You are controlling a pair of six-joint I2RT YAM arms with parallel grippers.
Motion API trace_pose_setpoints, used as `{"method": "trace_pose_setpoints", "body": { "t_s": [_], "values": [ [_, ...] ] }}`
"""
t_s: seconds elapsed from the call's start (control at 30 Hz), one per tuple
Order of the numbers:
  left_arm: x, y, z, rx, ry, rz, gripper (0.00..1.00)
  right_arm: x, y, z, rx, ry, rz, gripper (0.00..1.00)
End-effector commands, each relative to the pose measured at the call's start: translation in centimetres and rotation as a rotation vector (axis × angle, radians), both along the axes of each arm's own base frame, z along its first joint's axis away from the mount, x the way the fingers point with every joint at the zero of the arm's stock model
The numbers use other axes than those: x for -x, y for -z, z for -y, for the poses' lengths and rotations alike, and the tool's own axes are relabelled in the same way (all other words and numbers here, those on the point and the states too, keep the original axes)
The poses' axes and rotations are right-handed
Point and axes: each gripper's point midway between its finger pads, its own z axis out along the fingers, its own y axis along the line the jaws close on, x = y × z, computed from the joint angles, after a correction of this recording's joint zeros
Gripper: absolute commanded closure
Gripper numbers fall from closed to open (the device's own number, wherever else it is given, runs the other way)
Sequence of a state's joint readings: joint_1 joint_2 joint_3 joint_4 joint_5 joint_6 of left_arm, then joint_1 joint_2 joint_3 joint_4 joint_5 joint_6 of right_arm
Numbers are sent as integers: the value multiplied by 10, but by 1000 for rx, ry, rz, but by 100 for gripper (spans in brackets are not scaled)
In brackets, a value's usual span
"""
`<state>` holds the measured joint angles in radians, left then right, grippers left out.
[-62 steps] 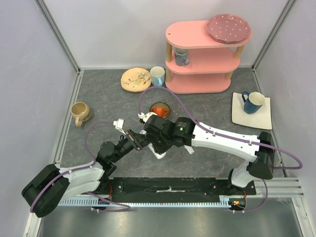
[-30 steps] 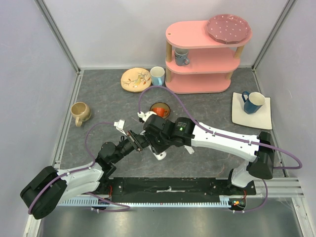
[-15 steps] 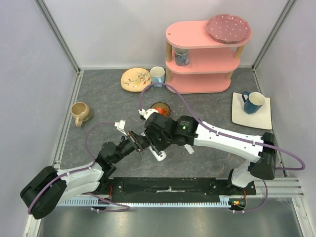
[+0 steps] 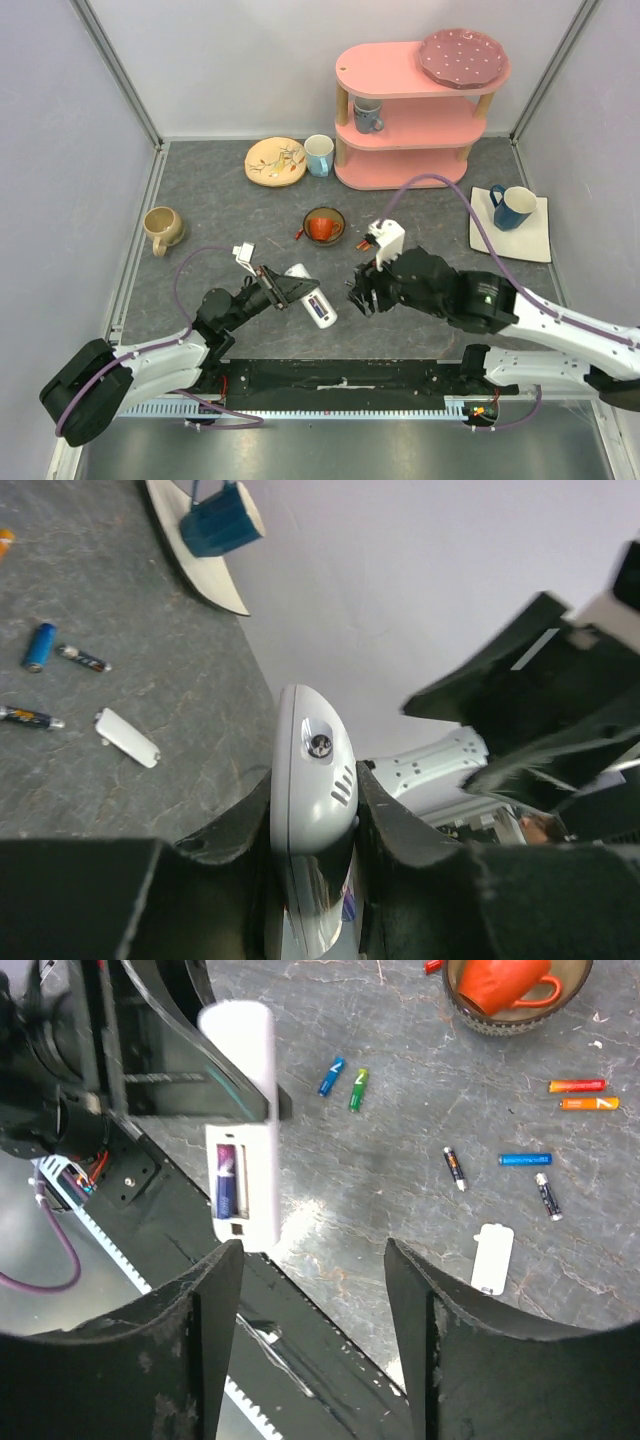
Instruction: Load the batteries into the remote control
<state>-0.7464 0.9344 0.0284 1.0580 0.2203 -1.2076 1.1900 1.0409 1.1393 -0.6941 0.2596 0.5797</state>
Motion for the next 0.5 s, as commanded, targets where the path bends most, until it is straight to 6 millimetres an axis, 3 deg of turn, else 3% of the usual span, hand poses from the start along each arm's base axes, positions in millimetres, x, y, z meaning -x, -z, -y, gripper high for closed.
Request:
{"method": "trace_pose_setpoints", "body": {
  "t_s": [0.0,0.07,0.1,0.17,0.2,0.23,0.3,0.33,0.47],
  "values": [
    [24,-21,-6,106,89,66,98,0,-24,-15,-248,-64,106,30],
    [30,-23,-6,114,117,70,98,6,-12,-17,-243,-109,103,25],
    [32,-27,-6,124,125,74,98,10,-17,-20,-284,-139,114,24],
    [34,-30,-6,132,138,72,98,18,-2,-22,-294,-179,92,20],
    [35,-32,-5,135,142,71,98,20,-10,-22,-342,-186,112,18],
    [36,-34,-5,137,147,73,98,23,0,-21,-342,-195,104,16],
    [36,-37,-5,142,150,73,98,26,-7,-19,-393,-208,123,15],
    [37,-38,-6,145,149,74,98,28,2,-18,-388,-215,117,14],
    [36,-34,-6,135,143,54,98,39,0,-24,-450,-273,108,13]
  ]
}}
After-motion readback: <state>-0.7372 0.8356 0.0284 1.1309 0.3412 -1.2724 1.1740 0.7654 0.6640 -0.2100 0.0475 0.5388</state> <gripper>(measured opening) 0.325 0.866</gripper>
